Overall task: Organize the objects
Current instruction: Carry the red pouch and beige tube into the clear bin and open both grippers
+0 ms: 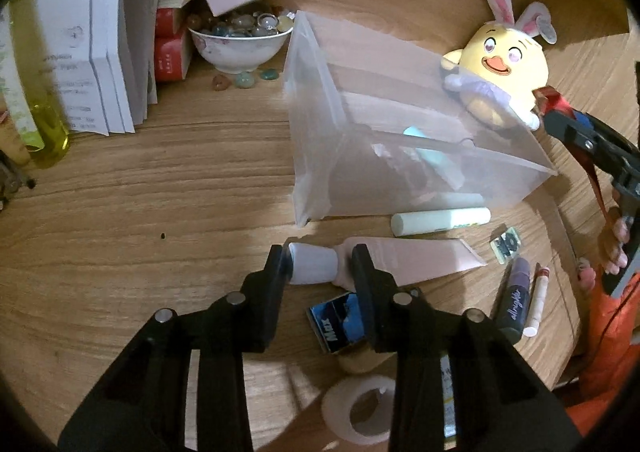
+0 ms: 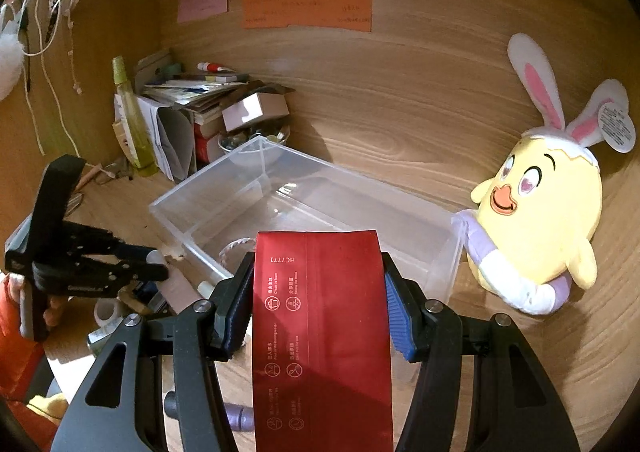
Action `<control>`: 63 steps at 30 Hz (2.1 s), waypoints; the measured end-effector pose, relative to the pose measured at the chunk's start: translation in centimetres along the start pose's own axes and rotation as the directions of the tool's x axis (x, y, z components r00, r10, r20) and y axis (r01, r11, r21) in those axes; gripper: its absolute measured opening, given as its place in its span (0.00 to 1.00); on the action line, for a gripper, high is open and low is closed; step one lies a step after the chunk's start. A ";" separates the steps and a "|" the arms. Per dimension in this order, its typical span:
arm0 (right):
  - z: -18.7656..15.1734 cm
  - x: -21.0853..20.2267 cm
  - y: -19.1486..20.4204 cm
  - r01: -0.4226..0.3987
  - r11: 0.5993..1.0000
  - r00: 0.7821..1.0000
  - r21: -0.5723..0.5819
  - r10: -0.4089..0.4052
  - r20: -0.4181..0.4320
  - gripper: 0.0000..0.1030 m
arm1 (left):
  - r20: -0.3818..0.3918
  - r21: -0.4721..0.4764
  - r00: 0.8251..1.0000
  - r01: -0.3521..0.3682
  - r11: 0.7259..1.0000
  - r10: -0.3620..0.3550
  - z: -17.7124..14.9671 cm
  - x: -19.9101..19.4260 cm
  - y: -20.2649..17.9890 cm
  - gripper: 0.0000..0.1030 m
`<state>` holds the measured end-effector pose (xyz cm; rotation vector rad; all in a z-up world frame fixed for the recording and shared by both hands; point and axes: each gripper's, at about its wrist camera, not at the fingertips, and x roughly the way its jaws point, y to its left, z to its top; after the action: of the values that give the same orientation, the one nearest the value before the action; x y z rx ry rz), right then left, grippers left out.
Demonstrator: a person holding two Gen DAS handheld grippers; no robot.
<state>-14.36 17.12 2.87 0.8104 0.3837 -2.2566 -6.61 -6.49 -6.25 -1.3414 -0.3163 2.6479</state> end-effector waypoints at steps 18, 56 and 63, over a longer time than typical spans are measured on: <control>4.0 2.7 -0.6 0.054 0.998 0.998 -0.026 -0.053 0.017 0.52 | 0.177 -0.021 0.984 0.025 0.999 -0.020 1.6 -6.6 -0.9 0.32; 2.3 9.3 -0.4 0.108 0.992 0.982 -0.060 -0.116 -0.147 0.61 | 0.095 0.030 0.994 -0.051 0.998 0.048 7.2 -0.2 -3.6 0.19; 2.6 8.7 -0.1 0.109 0.992 0.984 -0.058 -0.116 -0.135 0.74 | 0.147 0.063 0.986 -0.086 0.994 0.076 6.8 -1.7 -4.6 0.44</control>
<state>-20.45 11.51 -0.79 0.9422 0.5615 -2.2907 -10.91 -3.22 0.22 -1.1688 -0.1887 2.8027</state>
